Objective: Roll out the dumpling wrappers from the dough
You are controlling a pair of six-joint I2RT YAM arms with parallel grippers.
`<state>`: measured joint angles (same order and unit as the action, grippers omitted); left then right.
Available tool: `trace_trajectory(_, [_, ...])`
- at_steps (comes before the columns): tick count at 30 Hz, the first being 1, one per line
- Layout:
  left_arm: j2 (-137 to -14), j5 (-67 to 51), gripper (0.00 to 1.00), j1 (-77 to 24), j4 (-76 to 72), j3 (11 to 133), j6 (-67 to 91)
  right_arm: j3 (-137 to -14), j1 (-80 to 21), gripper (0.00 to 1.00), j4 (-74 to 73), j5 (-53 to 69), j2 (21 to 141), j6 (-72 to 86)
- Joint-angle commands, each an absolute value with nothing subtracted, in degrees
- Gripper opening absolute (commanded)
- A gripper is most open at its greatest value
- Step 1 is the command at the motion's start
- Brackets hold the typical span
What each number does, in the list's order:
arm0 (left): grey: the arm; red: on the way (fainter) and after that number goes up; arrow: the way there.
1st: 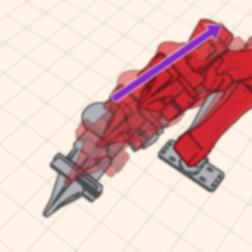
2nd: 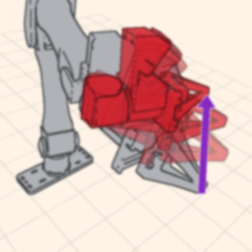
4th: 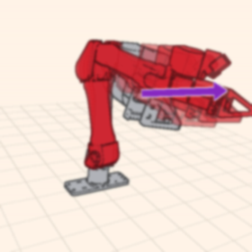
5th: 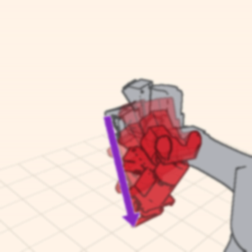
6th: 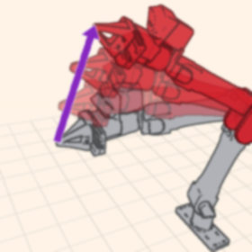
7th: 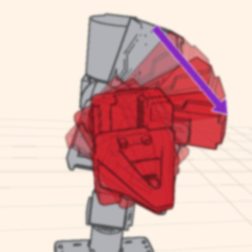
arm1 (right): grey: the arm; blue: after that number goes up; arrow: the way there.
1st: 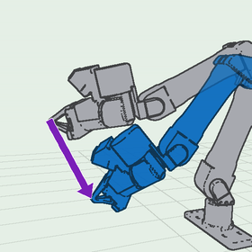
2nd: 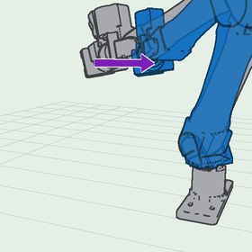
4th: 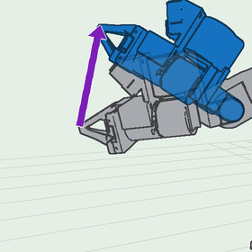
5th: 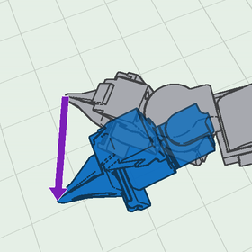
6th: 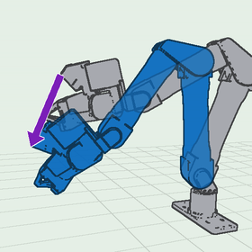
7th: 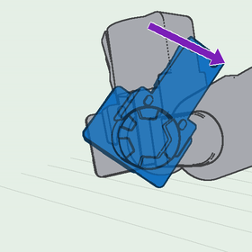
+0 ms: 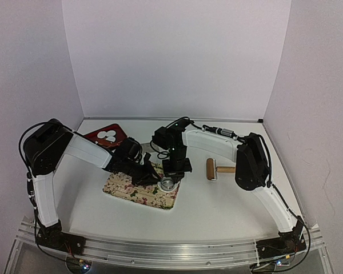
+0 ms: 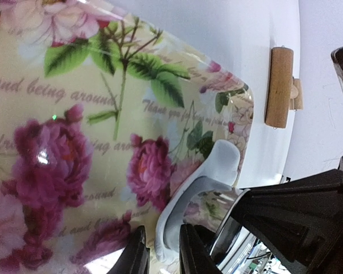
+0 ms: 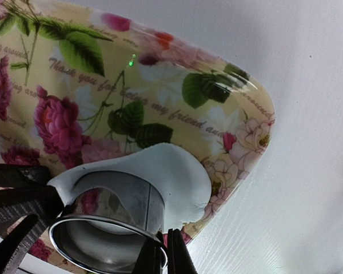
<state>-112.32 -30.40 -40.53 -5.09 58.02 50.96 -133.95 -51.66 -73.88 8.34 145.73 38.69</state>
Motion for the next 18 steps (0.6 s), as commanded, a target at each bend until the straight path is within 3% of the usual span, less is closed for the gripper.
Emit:
trace_trajectory(1, [-116.3, -30.3, 0.16, -42.0, -1.6, 59.2, 49.7, -131.2, -52.5, 0.0, -71.6, 7.7, 154.3, 38.1])
trace_trajectory(7, [-116.3, -31.8, 0.0, -42.1, -3.1, 58.7, 49.8, -131.5, -52.6, 0.0, -71.7, 7.8, 154.5, 38.2])
trace_trajectory(18, [-107.2, -33.0, 0.0, -42.2, -10.3, 53.8, 52.1, -130.9, -52.5, 0.0, -72.2, 6.8, 154.5, 37.9])
